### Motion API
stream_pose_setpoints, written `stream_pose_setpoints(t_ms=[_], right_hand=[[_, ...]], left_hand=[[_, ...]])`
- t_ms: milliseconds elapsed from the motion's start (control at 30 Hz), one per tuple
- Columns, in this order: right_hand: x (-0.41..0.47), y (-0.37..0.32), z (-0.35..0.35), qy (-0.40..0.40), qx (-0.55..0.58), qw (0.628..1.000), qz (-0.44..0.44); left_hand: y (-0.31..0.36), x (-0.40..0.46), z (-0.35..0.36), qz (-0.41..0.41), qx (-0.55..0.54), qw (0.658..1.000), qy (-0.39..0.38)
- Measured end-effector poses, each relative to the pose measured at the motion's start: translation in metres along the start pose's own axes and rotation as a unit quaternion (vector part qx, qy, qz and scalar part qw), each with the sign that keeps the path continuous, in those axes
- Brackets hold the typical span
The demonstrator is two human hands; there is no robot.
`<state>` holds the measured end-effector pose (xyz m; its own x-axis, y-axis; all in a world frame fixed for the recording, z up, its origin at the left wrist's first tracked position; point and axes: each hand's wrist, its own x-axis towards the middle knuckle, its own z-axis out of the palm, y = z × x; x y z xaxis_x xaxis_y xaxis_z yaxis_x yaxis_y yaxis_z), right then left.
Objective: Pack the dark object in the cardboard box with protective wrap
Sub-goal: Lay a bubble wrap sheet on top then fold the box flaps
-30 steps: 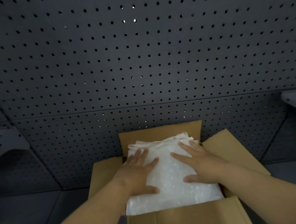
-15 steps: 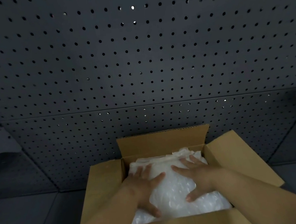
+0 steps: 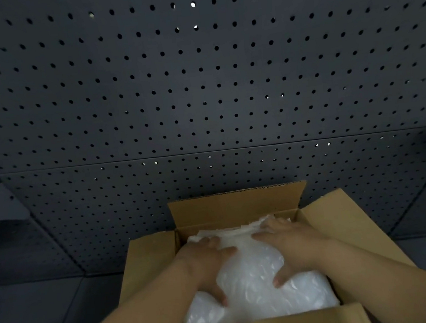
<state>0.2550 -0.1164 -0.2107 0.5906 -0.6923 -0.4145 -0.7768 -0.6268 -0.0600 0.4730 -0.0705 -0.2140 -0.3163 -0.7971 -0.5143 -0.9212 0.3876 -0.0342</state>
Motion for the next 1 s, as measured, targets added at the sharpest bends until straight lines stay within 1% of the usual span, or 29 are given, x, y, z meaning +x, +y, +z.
stream_pose_setpoints(t_ms=[67, 200, 300, 467, 667, 733, 800, 900, 1000], right_hand=[[-0.001, 0.003, 0.003, -0.01, 0.005, 1.0, -0.001], [0.002, 0.006, 0.011, -0.098, 0.04, 0.994, 0.028], [0.009, 0.004, 0.016, -0.131, 0.061, 0.989, 0.037], [0.012, -0.001, 0.02, -0.121, 0.072, 0.989, 0.034], [0.007, -0.004, 0.014, -0.115, 0.057, 0.991, 0.041], [0.001, -0.007, 0.006, -0.104, 0.052, 0.992, 0.04], [-0.012, -0.009, -0.008, -0.072, 0.063, 0.994, 0.042], [-0.037, 0.003, -0.03, 0.027, 0.105, 0.991, 0.073], [-0.062, 0.024, -0.039, 0.104, 0.078, 0.981, 0.145]], left_hand=[[-0.003, 0.001, 0.002, -0.005, -0.007, 1.0, 0.011], [-0.001, 0.004, 0.01, -0.007, -0.01, 1.0, -0.014], [0.002, 0.009, 0.017, -0.008, -0.01, 1.0, -0.017], [0.005, 0.018, 0.033, -0.03, -0.016, 0.999, 0.009], [0.008, 0.01, 0.024, -0.041, -0.011, 0.999, -0.018], [0.006, 0.006, 0.022, -0.05, -0.032, 0.998, 0.001], [0.001, -0.004, 0.019, -0.059, -0.031, 0.997, 0.046], [-0.01, -0.032, 0.007, -0.099, -0.012, 0.991, 0.092], [-0.02, -0.061, 0.002, -0.157, 0.009, 0.971, 0.177]])
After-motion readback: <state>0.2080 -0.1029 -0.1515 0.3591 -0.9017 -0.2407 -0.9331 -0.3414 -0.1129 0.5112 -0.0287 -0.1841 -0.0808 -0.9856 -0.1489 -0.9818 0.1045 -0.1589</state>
